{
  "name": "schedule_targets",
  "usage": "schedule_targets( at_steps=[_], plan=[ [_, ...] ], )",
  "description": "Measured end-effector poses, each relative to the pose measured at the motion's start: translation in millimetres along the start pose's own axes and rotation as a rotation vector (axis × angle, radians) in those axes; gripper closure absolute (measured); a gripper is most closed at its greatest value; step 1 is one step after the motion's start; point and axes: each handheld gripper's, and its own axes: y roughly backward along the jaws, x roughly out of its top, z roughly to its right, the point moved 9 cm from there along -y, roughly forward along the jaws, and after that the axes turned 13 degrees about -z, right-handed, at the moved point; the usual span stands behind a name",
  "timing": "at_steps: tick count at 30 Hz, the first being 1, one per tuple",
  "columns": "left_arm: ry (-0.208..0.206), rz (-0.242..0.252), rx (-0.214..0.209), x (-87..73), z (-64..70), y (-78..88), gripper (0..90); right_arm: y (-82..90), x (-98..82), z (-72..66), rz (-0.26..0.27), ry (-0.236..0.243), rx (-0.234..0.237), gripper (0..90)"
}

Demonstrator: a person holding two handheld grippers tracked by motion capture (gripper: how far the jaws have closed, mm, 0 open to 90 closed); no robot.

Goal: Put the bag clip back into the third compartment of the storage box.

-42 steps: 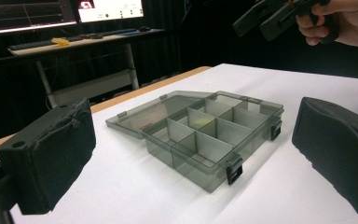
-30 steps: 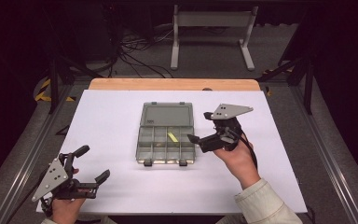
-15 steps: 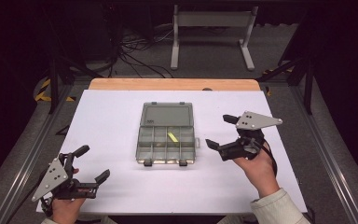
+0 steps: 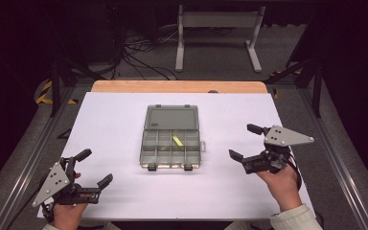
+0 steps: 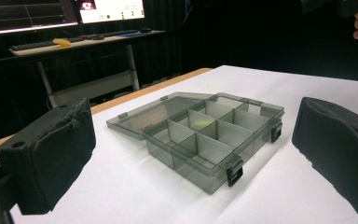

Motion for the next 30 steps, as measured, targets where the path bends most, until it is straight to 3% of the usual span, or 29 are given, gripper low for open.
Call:
schedule_targets(
  at_steps=[7, 30],
  plan=[
    [0.002, 0.004, 0.002, 0.3, -0.1, 0.4, 0.1, 7.9, -16.5, 4.3, 0.052, -0.019, -0.013, 0.5],
    [-0.001, 0.018, -0.006, -0.5, -1.2, 0.9, 0.0, 6.6, -76.5, 6.6, 0.100, -0.035, -0.029, 0.2]
  ],
)
